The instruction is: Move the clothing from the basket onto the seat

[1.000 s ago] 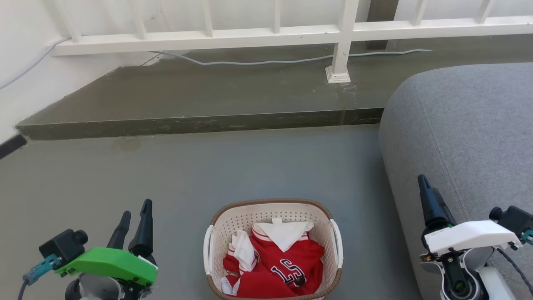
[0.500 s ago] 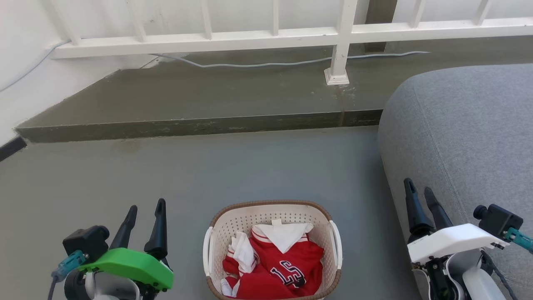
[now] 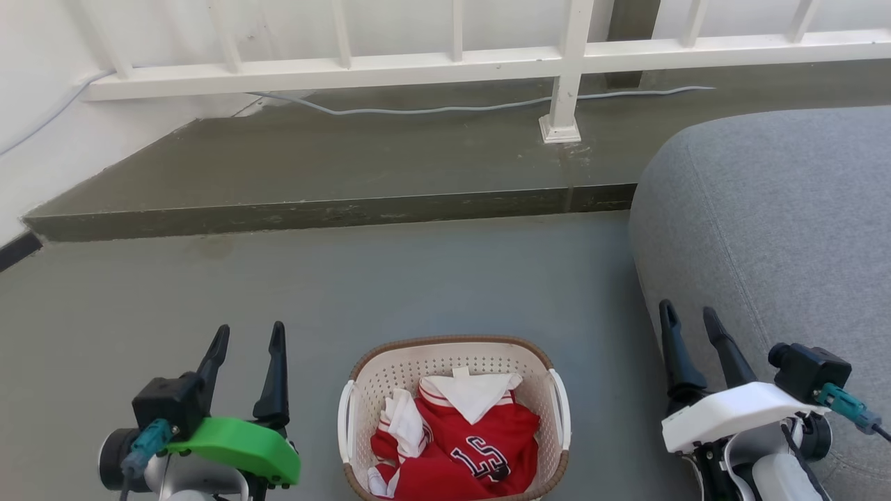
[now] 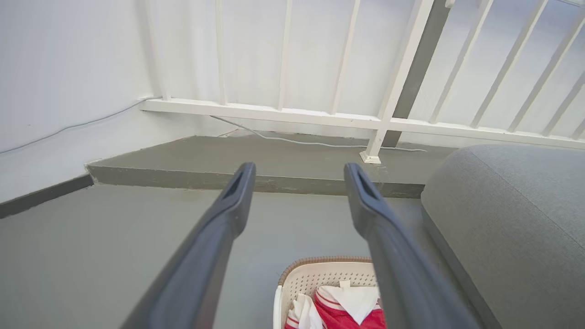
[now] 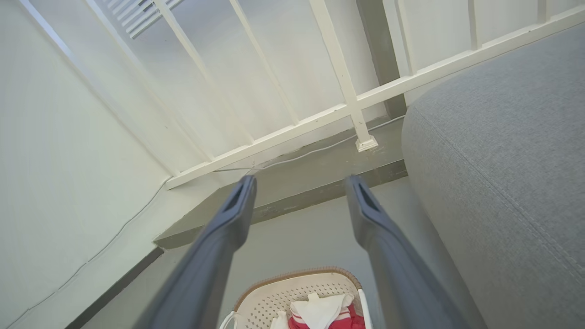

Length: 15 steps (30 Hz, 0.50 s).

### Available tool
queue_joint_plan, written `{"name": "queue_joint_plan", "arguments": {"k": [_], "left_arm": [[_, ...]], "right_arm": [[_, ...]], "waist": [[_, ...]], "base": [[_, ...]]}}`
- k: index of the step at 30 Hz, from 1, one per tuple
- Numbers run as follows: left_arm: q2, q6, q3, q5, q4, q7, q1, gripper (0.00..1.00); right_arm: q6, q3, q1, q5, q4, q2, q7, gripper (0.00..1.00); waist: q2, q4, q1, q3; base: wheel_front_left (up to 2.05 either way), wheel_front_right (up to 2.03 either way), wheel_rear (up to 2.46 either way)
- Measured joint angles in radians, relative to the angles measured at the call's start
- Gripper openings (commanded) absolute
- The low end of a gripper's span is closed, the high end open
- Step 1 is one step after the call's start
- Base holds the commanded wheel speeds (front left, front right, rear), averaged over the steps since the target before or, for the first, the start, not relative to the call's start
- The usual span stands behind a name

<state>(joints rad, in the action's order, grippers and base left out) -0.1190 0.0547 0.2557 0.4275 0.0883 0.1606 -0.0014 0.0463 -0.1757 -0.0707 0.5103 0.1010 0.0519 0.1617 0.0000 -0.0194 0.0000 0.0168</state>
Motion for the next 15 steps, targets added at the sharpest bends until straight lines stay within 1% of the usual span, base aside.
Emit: {"name": "queue_joint_plan", "arguments": {"k": [2, 6, 9, 11, 14, 15], "left_arm": [[0.0, 0.003, 0.001, -0.029, -0.003, 0.008, 0.001, 1.0], [0.0, 0.014, 0.002, -0.076, -0.01, 0.021, 0.004, 1.0], [0.0, 0.021, 0.003, -0.104, -0.019, 0.031, 0.015, 1.0], [0.0, 0.026, 0.004, -0.141, -0.027, 0.039, 0.022, 1.0], [0.0, 0.03, 0.006, -0.163, -0.034, 0.046, 0.023, 1.0], [0.0, 0.034, 0.006, -0.174, -0.037, 0.049, 0.023, 1.0]], "right_arm": [[0.001, -0.006, 0.0, -0.033, -0.007, 0.002, 0.006, 1.0], [0.017, -0.02, 0.0, -0.093, -0.023, 0.003, 0.021, 1.0], [0.019, -0.028, -0.001, -0.134, -0.032, 0.004, 0.03, 1.0], [0.026, -0.033, -0.001, -0.164, -0.039, 0.004, 0.034, 1.0], [0.028, -0.036, -0.001, -0.191, -0.047, 0.005, 0.042, 1.0], [0.034, -0.039, -0.001, -0.209, -0.051, 0.005, 0.045, 1.0]], "waist": [[0.0, -0.001, 0.0, 0.0], [0.0, -0.001, 0.0, 0.001], [0.0, -0.002, 0.0, 0.001], [0.0, -0.002, 0.0, 0.001], [0.0, -0.002, 0.0, 0.002], [0.0, -0.003, 0.0, 0.002]], "base": [[0.0, 0.0, 0.0], [0.0, 0.0, 0.0], [0.0, 0.0, 0.0], [0.0, 0.0, 0.0], [0.0, 0.0, 0.0], [0.0, 0.0, 0.0]]}}
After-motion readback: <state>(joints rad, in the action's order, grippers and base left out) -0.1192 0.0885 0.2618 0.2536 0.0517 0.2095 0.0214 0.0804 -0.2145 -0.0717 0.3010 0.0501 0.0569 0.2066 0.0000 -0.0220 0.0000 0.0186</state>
